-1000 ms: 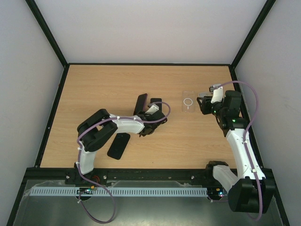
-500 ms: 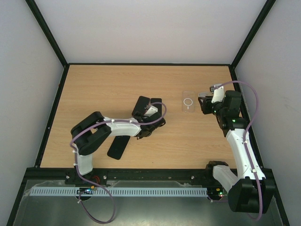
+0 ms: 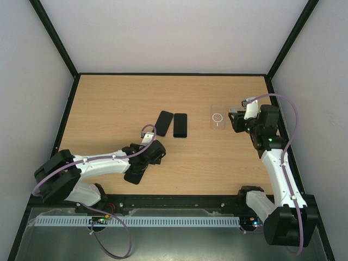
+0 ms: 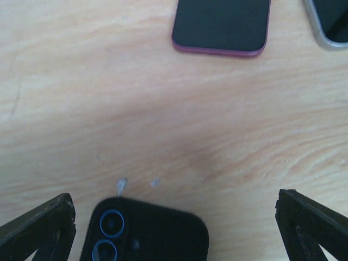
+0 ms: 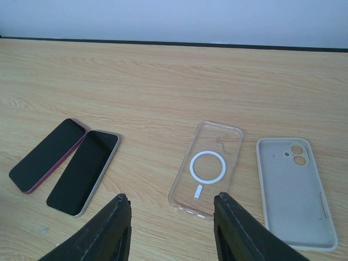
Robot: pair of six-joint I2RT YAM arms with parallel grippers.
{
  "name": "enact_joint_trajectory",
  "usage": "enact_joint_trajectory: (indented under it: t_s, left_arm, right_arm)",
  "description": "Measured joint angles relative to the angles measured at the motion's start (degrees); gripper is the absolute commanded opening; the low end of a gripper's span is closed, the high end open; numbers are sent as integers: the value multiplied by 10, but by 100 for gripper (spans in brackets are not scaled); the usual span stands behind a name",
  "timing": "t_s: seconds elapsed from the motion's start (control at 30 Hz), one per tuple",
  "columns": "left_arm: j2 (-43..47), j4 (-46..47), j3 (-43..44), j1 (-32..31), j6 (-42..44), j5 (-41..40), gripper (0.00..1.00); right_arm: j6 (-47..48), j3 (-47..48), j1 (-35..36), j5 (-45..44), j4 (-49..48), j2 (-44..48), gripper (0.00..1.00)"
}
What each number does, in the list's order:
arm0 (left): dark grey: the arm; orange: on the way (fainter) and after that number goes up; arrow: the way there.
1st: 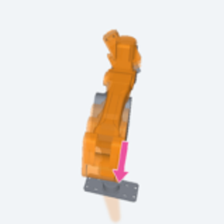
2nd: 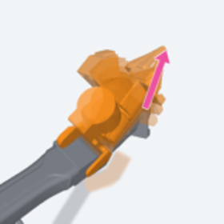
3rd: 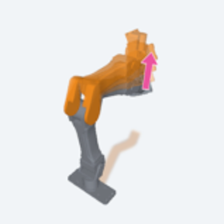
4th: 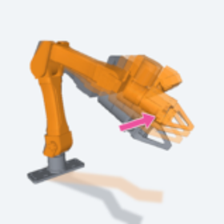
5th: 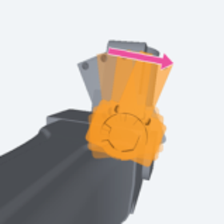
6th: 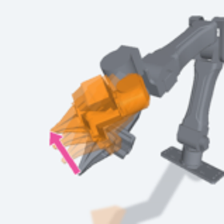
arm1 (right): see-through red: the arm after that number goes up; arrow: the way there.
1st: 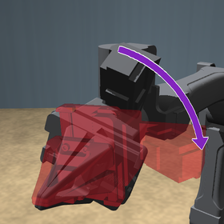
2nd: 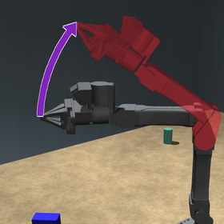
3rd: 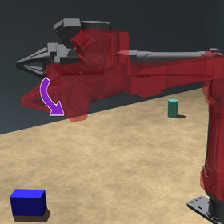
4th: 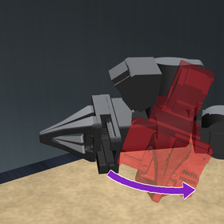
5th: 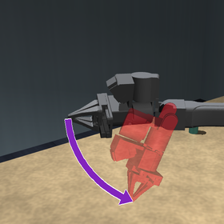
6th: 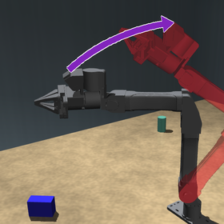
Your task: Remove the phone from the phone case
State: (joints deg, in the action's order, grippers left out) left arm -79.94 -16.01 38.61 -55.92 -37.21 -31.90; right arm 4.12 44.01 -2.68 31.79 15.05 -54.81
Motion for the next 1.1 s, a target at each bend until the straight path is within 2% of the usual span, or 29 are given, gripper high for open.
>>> enact_joint_trajectory:
  t_s: [0.33,0.77,1.0,1.1]
  left_arm:
    - [9,4,-57,7,-52,87,100]
    - [54,-1,-84,17,-61,108,100]
    - [162,-61,-108,23,-94,97,100]
    - [179,-64,-111,32,-100,100,100]
  right_arm:
    - [12,-2,0,5,0,1,44]
    - [20,-2,0,9,0,1,44]
    - [21,-2,0,13,1,1,45]
    - [21,-2,0,15,1,0,45]
